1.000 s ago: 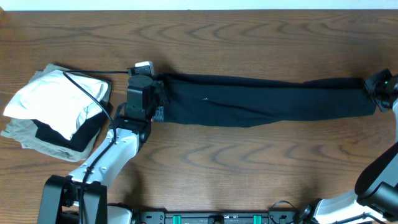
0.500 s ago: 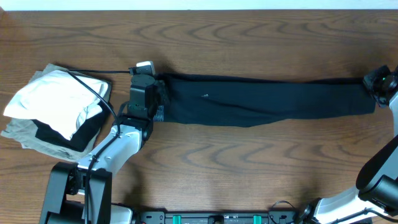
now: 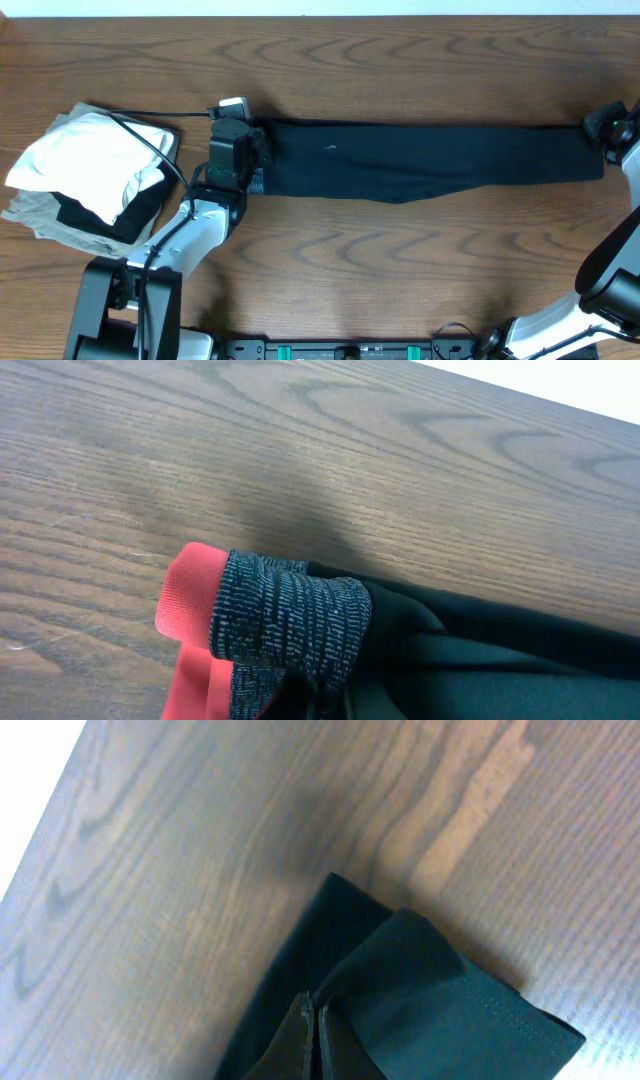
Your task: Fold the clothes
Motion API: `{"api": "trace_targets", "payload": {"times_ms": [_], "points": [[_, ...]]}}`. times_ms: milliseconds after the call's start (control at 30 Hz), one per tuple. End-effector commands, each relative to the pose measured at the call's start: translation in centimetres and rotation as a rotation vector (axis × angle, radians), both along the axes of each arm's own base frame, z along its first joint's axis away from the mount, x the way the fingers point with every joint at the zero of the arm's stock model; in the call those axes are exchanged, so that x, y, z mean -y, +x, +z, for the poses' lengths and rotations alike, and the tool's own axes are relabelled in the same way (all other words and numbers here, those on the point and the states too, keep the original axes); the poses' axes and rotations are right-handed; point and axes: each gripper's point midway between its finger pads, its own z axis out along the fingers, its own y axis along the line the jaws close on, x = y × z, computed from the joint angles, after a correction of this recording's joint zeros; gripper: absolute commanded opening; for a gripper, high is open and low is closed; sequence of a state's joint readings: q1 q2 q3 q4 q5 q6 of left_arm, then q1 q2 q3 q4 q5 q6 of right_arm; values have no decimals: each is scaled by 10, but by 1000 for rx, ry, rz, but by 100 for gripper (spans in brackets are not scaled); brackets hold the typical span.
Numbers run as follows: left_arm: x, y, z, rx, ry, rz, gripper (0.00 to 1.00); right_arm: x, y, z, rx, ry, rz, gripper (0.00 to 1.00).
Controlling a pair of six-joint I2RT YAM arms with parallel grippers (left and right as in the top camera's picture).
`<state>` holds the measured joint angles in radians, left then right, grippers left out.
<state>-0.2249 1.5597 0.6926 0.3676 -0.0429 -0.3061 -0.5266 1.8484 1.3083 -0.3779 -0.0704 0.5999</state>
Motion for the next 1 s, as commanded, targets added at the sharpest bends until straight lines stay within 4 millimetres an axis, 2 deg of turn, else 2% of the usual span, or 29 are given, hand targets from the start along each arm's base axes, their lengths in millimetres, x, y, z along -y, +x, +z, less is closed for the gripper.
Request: {"api": "trace_targets", "payload": {"times_ms": [0,67,133,167,200,233,300,333,467,667,833,967], "points": [[-8,8,3,20,37,25,6,-2,13,8,28,-22,-15,1],[-7,10,3,24,36,25,6,-1,16,10,44,-30,-12,2],[-7,11,4,34,34,25,6,-1,19,13,56,-36,-9,18],[-7,11,5,37,33,26,6,-1,20,13,60,-39,-7,36],[-7,12,6,40,32,26,17,-2,22,14,65,-42,-6,51],[-7,12,6,43,31,26,36,-3,23,15,69,-44,-3,67],[-7,12,6,42,31,26,53,-4,24,16,73,-45,1,94],[-7,12,6,42,31,26,61,-5,25,16,73,-46,3,99],[-7,12,6,42,31,26,74,-8,23,13,58,-35,9,99],[-7,12,6,41,32,26,86,-15,17,6,8,-45,75,99],[-7,10,2,25,36,25,90,-18,11,0,-43,-74,153,99],[-10,0,-12,-44,55,19,91,-17,4,-3,-67,-86,232,99]]}}
